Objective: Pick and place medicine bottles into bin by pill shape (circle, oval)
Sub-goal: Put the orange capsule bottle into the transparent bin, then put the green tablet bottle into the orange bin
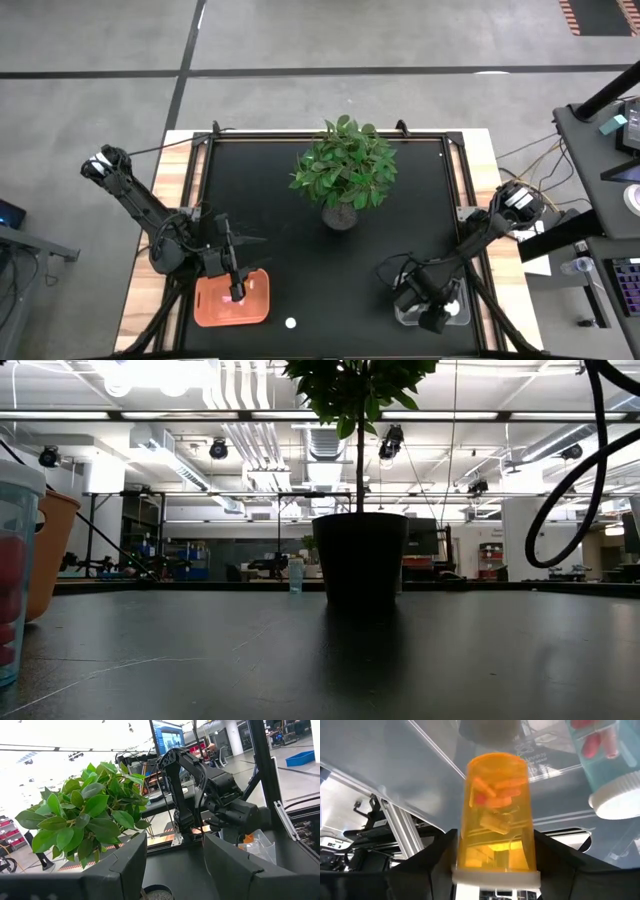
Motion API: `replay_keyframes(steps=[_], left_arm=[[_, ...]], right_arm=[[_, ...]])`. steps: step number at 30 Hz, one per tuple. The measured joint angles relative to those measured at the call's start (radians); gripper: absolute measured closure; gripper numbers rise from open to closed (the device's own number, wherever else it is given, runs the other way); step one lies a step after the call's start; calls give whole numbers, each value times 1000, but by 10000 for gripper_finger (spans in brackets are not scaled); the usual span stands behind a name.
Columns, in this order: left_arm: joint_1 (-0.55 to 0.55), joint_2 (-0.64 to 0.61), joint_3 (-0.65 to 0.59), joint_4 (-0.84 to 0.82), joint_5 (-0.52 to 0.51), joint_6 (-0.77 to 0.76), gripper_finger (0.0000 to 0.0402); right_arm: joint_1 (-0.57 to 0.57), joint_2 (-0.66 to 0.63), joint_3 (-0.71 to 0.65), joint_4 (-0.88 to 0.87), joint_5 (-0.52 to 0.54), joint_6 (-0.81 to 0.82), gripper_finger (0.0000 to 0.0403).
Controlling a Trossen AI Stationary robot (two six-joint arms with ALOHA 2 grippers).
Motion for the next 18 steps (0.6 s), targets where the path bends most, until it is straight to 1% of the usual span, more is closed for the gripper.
replay_keyframes(steps=[5,9,13,18], left_arm=[[0,0,0,0,0,0,221],[0,0,0,0,0,0,221],[0,0,0,0,0,0,221],[0,0,-2,0,0,0,221]], right_arm=[[-2,-6,0,0,0,1,153],[-2,-10,0,0,0,3,137],[-2,-29,6,-7,-9,16,131],[-2,-87,37,-9,-2,59,136]])
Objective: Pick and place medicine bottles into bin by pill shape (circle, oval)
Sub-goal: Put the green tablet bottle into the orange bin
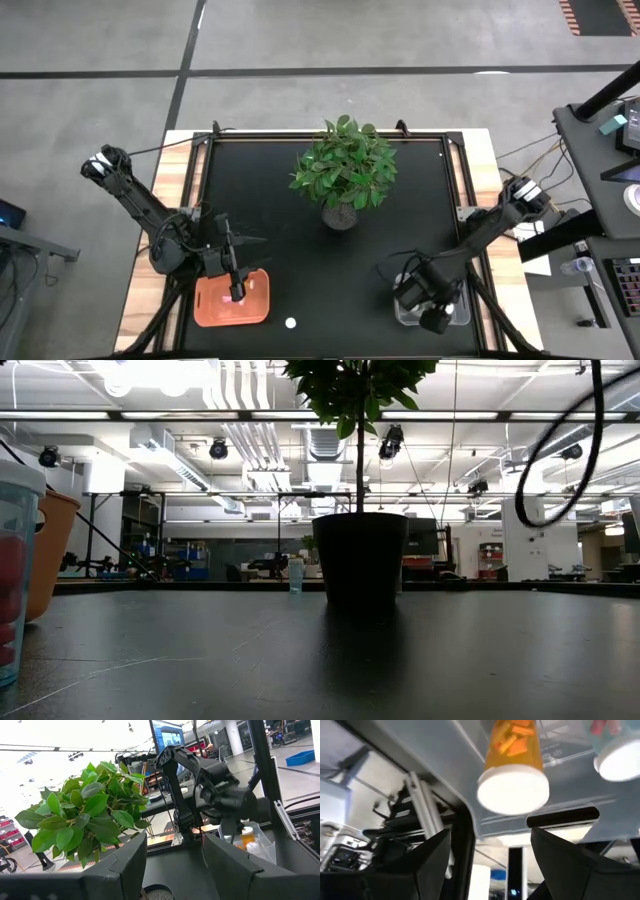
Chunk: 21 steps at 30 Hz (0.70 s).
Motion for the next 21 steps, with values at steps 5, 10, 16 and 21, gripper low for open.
replay_keyframes(steps=[5,10,16,21], left_arm=[[0,0,0,0,0,0,221],[0,0,0,0,0,0,221],[0,0,0,0,0,-4,221],[0,0,0,1,0,-28,221]], right_arm=[[2,-80,35,0,103,59,144],[8,-185,47,3,326,41,155],[32,-326,31,21,828,-114,167],[42,-459,-94,229,1160,-338,170]])
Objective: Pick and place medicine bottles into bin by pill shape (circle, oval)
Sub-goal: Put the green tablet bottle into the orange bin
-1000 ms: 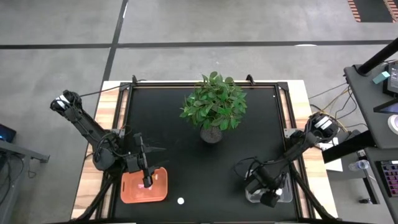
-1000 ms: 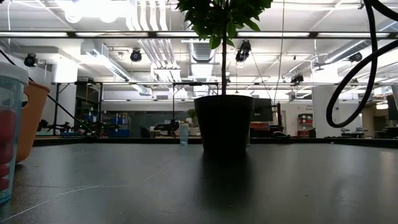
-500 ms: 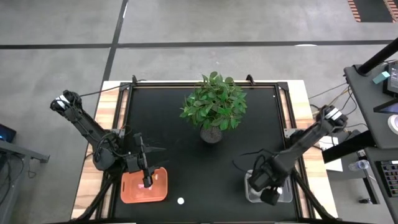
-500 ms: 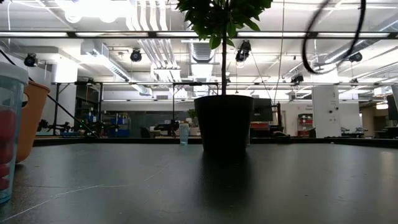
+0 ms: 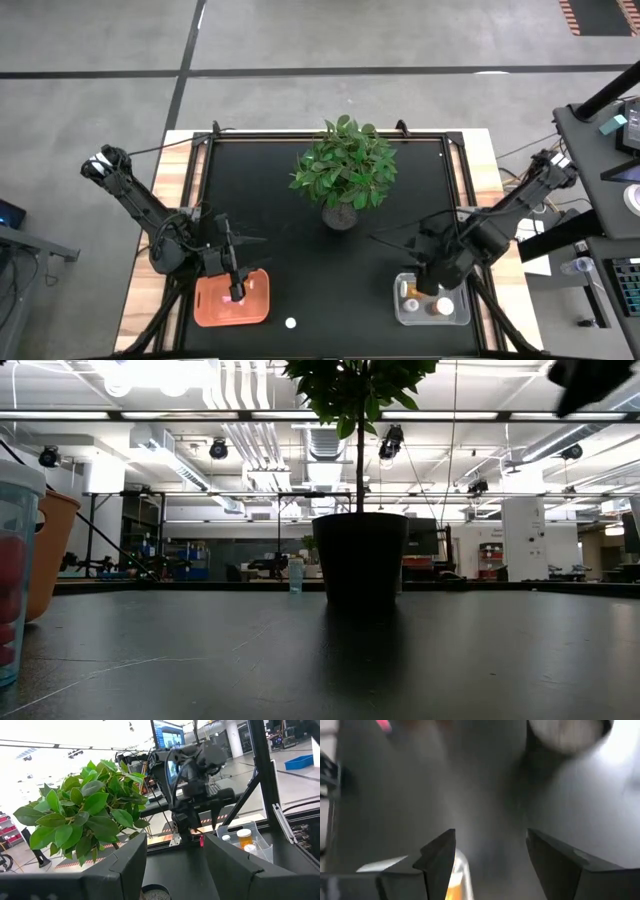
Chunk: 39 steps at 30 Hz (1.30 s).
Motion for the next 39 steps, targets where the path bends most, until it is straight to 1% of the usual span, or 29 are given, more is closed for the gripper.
replay_keyframes(steps=[2,4,8,10,11,13,15,17,19,21,23,25,28,32,36,39], left_arm=[[0,0,0,0,0,-6,221],[1,0,0,-1,0,-24,221],[5,4,0,0,0,-31,221],[7,13,0,0,0,-55,221],[8,20,0,0,0,-75,221],[11,37,0,0,0,-136,221],[12,64,-1,1,0,-203,221],[14,93,-2,0,0,-252,221],[19,120,-2,15,-4,-300,221],[25,145,-2,49,-26,-345,221],[39,170,4,62,-49,-386,221],[63,190,5,67,-63,-444,221],[117,210,2,68,-67,-535,221],[204,200,-1,32,-47,-592,221],[315,143,-1,-98,59,-630,221],[438,93,-1,-211,156,-686,221]], right_arm=[[-1,-56,-81,150,70,-121,170],[-11,-107,-168,330,107,-263,170],[-42,-209,-355,708,116,-568,170],[-70,-257,-447,897,105,-705,170],[-91,-280,-490,990,75,-768,170],[-152,-323,-574,1156,-34,-861,171],[-230,-354,-645,1295,-166,-912,171],[-319,-375,-699,1392,-283,-939,171],[-409,-391,-728,1440,-389,-961,171],[-485,-419,-743,1442,-475,-971,171],[-545,-452,-755,1447,-545,-980,171],[-591,-485,-775,1444,-588,-982,171],[-639,-538,-812,1430,-599,-976,171],[-674,-605,-853,1425,-600,-969,171],[-683,-655,-858,1388,-601,-954,171],[-683,-682,-858,1343,-600,-946,171]])
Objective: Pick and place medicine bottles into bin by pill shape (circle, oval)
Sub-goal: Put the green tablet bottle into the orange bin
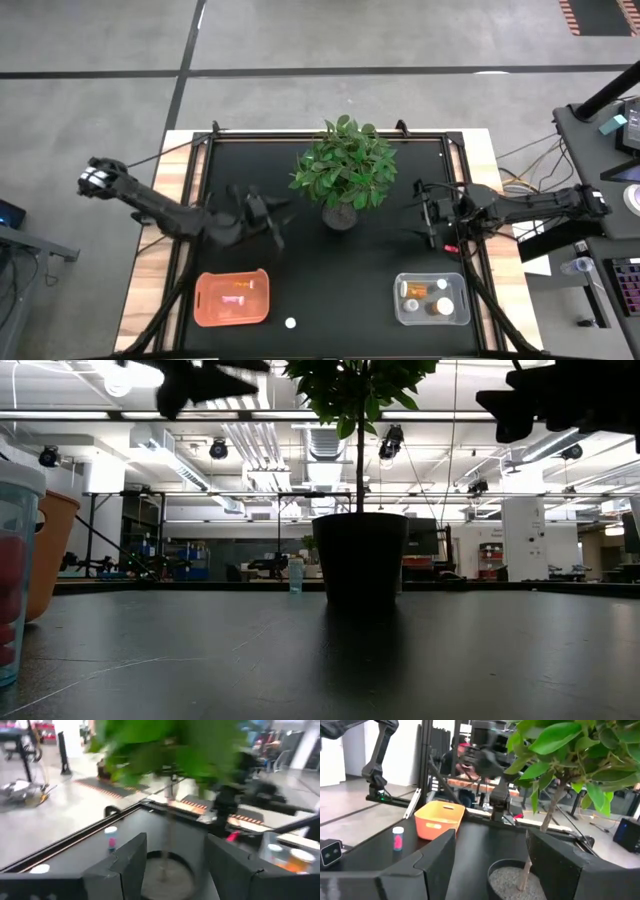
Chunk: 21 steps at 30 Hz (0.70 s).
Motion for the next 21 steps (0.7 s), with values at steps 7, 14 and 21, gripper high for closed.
replay_keyframes(steps=[7,14,21], left_arm=[[337,-78,0,-323,327,-100,221],[627,-60,-1,-444,508,-102,221],[800,48,-1,-323,506,-100,221]], right_arm=[[-1,-9,0,-3,2,-17,171],[-10,-10,24,-3,44,-42,171],[-11,-10,68,-3,44,-74,171]])
